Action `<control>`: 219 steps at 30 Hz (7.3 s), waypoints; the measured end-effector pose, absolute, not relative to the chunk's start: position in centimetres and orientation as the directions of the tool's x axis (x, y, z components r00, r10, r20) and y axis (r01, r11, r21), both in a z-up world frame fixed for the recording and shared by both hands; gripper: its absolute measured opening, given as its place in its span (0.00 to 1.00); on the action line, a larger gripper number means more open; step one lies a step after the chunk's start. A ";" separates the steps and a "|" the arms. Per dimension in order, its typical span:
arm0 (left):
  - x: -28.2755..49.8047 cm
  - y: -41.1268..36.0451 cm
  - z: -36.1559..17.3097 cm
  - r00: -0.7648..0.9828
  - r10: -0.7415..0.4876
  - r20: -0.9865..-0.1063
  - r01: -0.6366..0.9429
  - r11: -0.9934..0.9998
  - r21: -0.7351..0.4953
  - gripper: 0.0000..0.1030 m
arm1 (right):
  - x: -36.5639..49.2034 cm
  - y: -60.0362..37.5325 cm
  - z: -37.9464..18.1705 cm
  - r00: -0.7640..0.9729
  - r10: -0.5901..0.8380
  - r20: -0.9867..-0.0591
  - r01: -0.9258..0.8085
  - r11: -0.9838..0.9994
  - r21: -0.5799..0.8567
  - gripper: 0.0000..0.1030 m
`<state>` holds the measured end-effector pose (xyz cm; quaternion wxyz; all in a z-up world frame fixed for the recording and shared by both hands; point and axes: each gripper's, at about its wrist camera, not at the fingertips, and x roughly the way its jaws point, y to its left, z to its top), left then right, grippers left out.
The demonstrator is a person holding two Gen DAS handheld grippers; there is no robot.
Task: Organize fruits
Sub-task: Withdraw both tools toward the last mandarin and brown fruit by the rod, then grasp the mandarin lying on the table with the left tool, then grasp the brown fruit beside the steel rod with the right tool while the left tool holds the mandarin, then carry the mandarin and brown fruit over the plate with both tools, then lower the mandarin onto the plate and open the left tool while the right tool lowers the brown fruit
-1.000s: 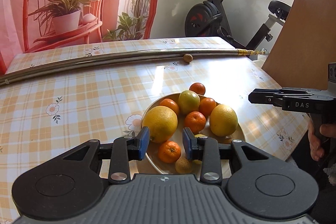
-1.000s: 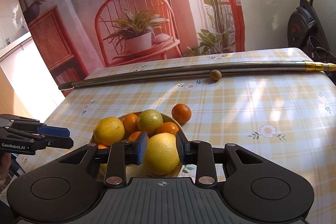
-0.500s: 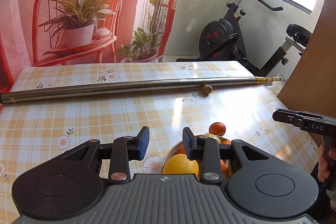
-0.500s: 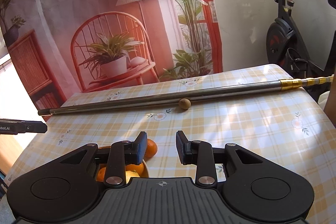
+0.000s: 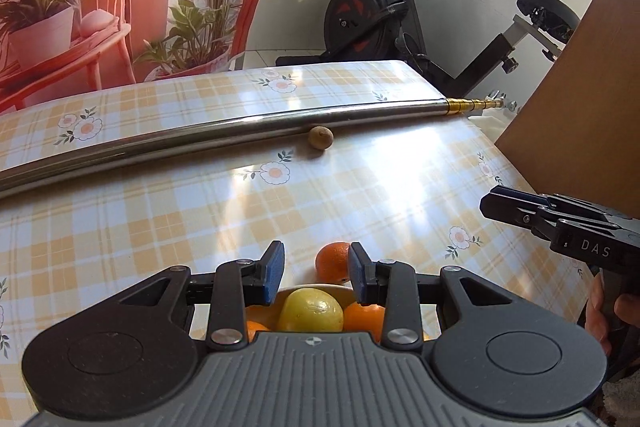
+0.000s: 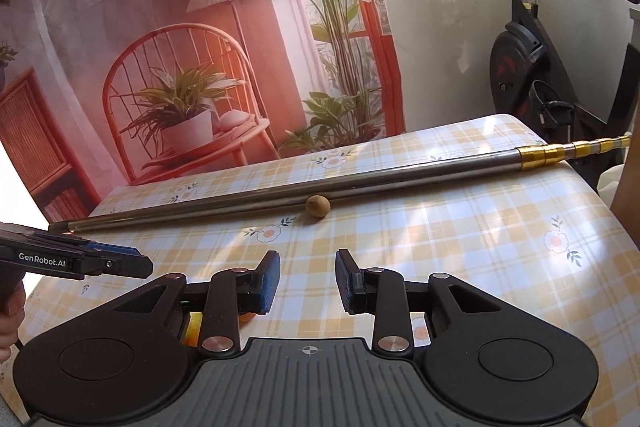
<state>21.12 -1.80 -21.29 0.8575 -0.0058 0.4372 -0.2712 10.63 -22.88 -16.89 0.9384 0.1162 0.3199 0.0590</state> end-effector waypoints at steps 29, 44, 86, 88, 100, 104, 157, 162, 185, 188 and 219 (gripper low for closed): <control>23.4 -6.1 -24.7 0.411 -0.389 -0.824 0.483 0.860 -0.165 0.38 | 10.7 -26.7 -20.1 0.771 0.179 -0.612 0.041 0.944 0.329 0.29; 19.3 2.7 -19.2 0.669 -0.326 -0.668 0.311 0.939 -0.147 0.37 | 12.7 -26.7 -19.4 0.786 0.169 -0.595 0.014 0.957 0.290 0.29; 15.5 10.5 -21.1 0.734 -0.117 -0.669 -0.047 0.974 -0.222 0.38 | 29.5 -18.5 -26.5 0.729 0.152 -0.668 -0.097 0.988 0.118 0.23; 15.5 10.3 -21.0 0.735 -0.131 -0.665 -0.029 0.974 -0.224 0.38 | 29.1 -18.8 -26.3 0.729 0.162 -0.665 -0.100 0.986 0.130 0.22; 15.0 8.8 -19.9 0.731 -0.257 -0.632 0.136 0.963 -0.234 0.38 | 22.8 -20.3 -22.3 0.756 0.248 -0.606 -0.105 0.959 0.262 0.22; 15.0 8.3 -19.6 0.715 -0.306 -0.628 0.199 0.951 -0.237 0.38 | 19.5 -20.4 -20.5 0.768 0.280 -0.575 -0.115 0.945 0.307 0.22; 7.8 7.3 -21.0 0.600 -0.427 -0.676 0.370 0.898 -0.239 0.38 | 3.0 -10.5 -21.6 0.491 0.470 -0.734 -0.303 0.882 0.362 0.22; 8.0 7.8 -21.0 0.606 -0.425 -0.672 0.354 0.901 -0.251 0.38 | 3.7 -10.1 -22.2 0.466 0.478 -0.745 -0.301 0.877 0.374 0.22; 7.9 6.9 -22.0 0.551 -0.454 -0.700 0.396 0.881 -0.260 0.38 | 6.8 -10.4 -21.0 0.531 0.441 -0.724 -0.274 0.897 0.346 0.22; 8.0 6.5 -22.3 0.533 -0.467 -0.706 0.412 0.872 -0.265 0.38 | 5.9 -11.1 -20.5 0.538 0.439 -0.720 -0.272 0.898 0.345 0.22; 7.7 3.1 -23.9 0.444 -0.512 -0.735 0.539 0.808 -0.238 0.38 | 3.3 -12.4 -20.7 0.516 0.375 -0.770 -0.274 0.924 0.266 0.22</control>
